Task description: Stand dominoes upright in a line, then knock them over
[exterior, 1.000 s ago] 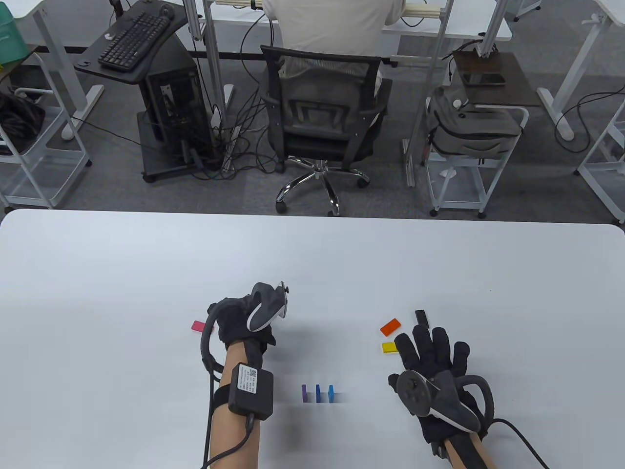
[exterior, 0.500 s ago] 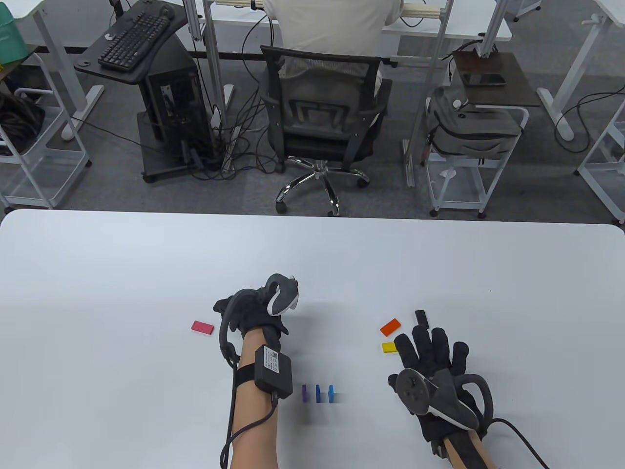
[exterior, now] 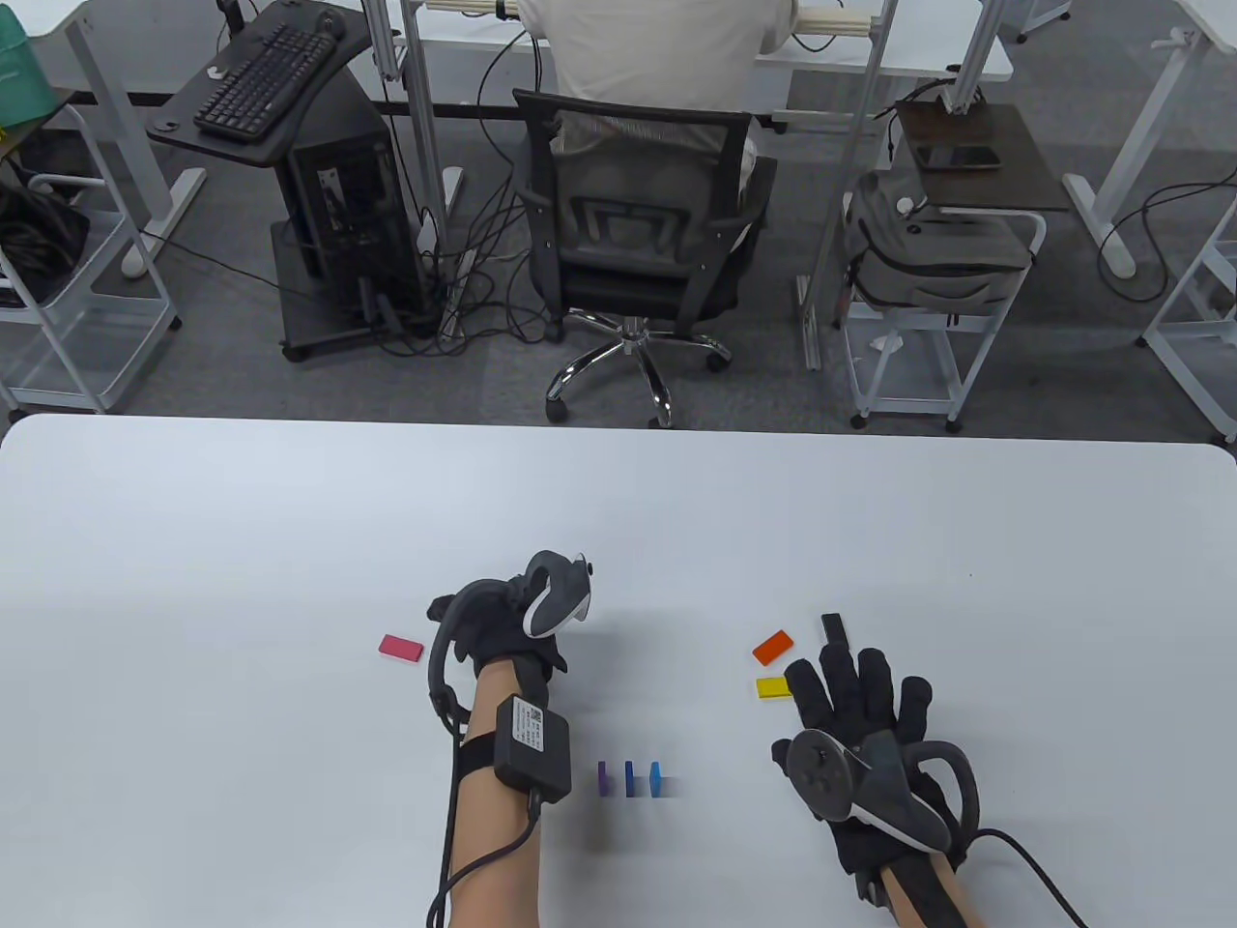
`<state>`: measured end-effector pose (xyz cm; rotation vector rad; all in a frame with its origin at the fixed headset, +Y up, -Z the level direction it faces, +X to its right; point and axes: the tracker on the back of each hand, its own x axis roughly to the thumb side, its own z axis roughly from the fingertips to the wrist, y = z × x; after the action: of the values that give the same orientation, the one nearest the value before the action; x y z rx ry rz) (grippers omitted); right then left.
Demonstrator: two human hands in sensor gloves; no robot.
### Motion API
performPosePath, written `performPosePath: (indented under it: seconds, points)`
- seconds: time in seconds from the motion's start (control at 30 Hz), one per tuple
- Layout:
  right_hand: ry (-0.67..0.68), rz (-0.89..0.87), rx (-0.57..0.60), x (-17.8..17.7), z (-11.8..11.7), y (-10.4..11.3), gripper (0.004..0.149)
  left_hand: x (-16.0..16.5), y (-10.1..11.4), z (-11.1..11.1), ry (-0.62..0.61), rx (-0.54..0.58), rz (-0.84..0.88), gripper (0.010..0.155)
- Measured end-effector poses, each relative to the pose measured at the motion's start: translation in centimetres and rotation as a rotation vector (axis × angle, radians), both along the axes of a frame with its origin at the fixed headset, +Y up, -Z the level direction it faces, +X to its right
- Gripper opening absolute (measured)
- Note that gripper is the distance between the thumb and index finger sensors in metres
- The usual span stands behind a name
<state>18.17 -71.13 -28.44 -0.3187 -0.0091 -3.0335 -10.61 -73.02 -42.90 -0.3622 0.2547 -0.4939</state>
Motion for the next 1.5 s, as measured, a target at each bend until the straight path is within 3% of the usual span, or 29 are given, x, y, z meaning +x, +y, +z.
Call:
performPosePath:
  seconds: [0.1, 0.2, 0.33, 0.5, 0.67, 0.97, 1.2, 1.5]
  points:
    - [0.004, -0.003, 0.001, -0.1, 0.0, 0.0, 0.073, 0.5, 2.3, 2.4, -0.108, 0.068, 0.105, 0.063]
    - [0.010, 0.002, 0.005, -0.2, 0.2, 0.1, 0.073, 0.9, 4.1, 4.7, -0.177, 0.131, 0.205, 0.050]
    - [0.022, 0.012, 0.012, -0.6, 0.5, 0.2, 0.073, 1.9, 5.6, 8.5, -0.305, 0.186, 0.214, 0.048]
    - [0.032, 0.010, 0.020, -0.9, 0.7, 0.4, 0.073, 2.0, 5.3, 12.1, -0.381, 0.208, 0.238, 0.048]
    - [0.034, 0.009, 0.025, -0.9, 0.7, 0.3, 0.073, 1.2, 4.4, 14.4, -0.436, 0.207, 0.283, 0.047]
    - [0.033, 0.022, 0.025, -1.0, 0.8, 0.3, 0.073, 0.5, 2.6, 14.9, -0.513, 0.203, 0.365, 0.045]
    - [0.036, 0.040, 0.016, -1.2, 0.9, 0.2, 0.073, 1.6, 0.0, 14.9, -0.557, 0.194, 0.276, 0.064]
    - [0.039, 0.044, 0.010, -1.3, 0.8, 0.1, 0.073, 1.6, -1.5, 14.6, -0.557, 0.203, 0.263, 0.068]
